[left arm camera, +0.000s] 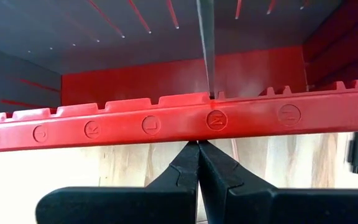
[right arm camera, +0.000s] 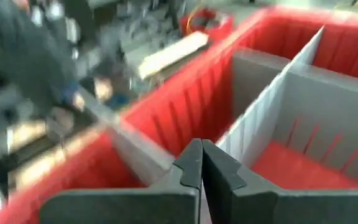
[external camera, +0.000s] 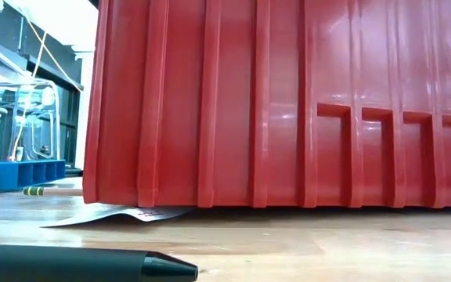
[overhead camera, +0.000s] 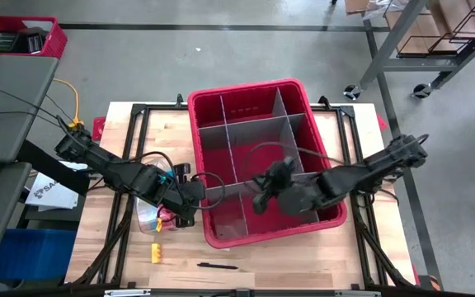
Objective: Sort Items/Unsort Items
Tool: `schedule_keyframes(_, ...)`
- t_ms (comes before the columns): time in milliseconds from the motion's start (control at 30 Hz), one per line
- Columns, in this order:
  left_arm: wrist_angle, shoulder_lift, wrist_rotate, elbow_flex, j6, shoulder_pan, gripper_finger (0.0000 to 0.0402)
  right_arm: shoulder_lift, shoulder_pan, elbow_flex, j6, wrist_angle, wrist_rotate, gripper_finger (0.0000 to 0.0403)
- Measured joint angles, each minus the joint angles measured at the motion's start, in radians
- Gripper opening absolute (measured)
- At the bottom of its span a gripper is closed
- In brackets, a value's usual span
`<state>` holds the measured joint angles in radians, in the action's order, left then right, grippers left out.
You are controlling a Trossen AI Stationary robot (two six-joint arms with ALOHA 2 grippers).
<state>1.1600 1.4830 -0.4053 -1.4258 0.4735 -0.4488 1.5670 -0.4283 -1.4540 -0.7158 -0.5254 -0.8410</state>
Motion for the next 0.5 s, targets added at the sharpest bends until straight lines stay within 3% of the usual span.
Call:
schedule_keyframes(200,-0.002,0.0,0.0,0.0,0.021,0.002,0.0,0.074,-0.004,-0.01,-0.221,-0.128,0.035,0.0)
schedule_keyframes(500,-0.004,-0.001,0.0,0.0,0.023,0.01,0.0,-0.01,-0.004,-0.023,-0.087,-0.027,0.029,0.0)
